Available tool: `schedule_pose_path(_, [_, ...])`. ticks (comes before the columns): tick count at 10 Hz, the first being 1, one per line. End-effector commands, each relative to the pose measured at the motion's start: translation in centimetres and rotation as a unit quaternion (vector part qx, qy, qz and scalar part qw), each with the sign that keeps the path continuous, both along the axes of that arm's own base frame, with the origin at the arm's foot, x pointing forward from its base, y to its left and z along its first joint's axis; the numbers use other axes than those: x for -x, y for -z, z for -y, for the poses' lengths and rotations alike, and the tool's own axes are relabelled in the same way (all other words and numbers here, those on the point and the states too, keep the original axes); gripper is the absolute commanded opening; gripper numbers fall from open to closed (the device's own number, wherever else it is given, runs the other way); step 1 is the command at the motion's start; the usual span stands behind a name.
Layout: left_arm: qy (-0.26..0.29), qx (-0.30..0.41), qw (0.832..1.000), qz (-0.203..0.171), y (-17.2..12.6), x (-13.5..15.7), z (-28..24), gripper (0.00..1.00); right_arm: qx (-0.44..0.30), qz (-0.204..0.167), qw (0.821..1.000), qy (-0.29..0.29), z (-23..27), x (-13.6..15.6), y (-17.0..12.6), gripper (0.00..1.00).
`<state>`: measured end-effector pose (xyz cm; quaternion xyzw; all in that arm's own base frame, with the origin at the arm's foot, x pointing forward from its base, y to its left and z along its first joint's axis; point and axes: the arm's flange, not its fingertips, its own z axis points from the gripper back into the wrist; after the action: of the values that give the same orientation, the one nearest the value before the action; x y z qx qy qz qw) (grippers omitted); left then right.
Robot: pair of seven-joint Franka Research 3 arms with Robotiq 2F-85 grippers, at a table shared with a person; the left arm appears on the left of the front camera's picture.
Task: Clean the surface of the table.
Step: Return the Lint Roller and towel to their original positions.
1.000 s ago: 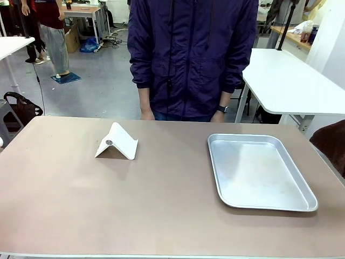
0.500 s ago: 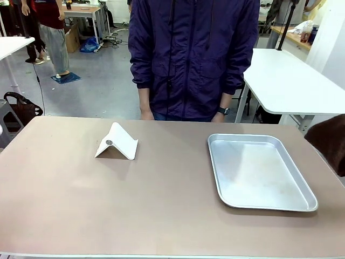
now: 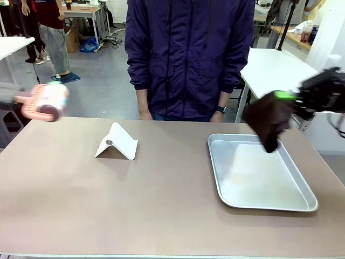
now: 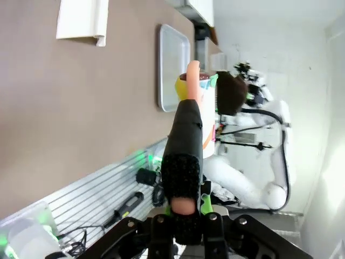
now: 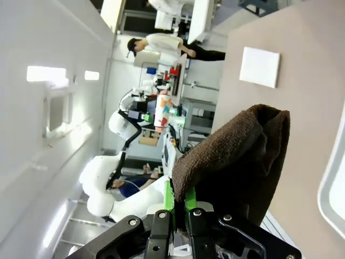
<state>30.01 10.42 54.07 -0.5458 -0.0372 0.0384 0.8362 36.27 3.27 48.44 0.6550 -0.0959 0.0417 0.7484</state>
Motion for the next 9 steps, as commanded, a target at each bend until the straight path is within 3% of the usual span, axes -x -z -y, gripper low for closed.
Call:
schedule_pose_path(1, [-0.004, -0.054, 0.999, -0.006, 0.2, -2.2, 5.3, 0.18, 0.015, 0.004, 1.0, 0.005, -5.7, -2.7, 0.0, 0.09])
schedule_pose_path(4, [0.032, -0.176, 0.984, 0.011, 0.5, -5.4, 12.0, 0.18, 0.069, 0.01, 0.998, -0.005, -13.6, -4.6, 4.9, 0.09])
schedule_pose_path(9, [0.095, -0.291, 0.952, 0.019, 1.6, -11.0, 20.3, 0.18, 0.098, 0.004, 0.995, -0.025, -17.8, -6.7, 12.5, 0.09])
